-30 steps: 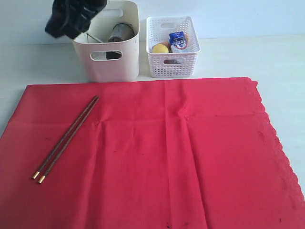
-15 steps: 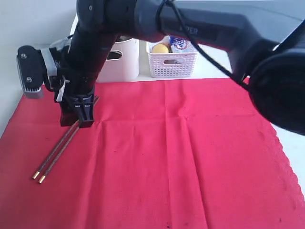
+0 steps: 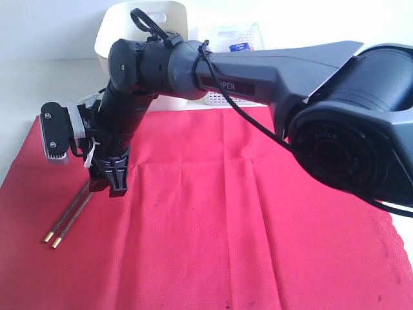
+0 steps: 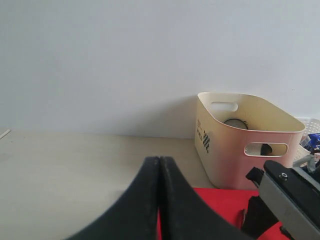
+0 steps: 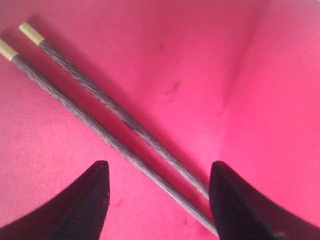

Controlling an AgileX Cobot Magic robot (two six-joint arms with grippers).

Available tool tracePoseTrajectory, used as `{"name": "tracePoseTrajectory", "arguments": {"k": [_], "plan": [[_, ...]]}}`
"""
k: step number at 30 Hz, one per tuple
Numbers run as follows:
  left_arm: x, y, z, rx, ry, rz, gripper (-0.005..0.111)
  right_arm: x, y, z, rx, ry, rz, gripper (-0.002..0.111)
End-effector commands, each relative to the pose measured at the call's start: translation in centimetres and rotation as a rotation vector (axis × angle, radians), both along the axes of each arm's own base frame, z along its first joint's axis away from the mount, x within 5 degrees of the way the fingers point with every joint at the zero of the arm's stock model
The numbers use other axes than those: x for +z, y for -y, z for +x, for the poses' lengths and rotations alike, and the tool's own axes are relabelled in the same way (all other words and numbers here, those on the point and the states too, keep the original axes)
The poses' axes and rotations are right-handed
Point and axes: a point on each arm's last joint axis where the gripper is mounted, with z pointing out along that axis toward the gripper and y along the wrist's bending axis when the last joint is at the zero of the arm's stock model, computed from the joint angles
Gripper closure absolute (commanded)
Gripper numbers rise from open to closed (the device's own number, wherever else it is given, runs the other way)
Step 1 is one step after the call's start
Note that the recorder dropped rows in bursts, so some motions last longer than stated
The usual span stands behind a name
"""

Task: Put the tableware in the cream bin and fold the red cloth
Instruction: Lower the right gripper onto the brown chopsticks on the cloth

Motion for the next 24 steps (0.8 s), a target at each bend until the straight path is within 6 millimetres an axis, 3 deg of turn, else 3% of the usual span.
{"name": "tracePoseTrajectory", "arguments": {"k": [1, 24], "plan": [[0.1, 0.0, 0.0, 0.003, 0.005, -0.003, 0.106, -0.9, -0.2, 0.0, -0.010, 0.000, 0.006, 0.051], [0.1, 0.0, 0.0, 0.003, 0.005, -0.003, 0.106, -3.2, -0.4, 0.4, -0.046, 0.009, -0.002, 0.051]]}}
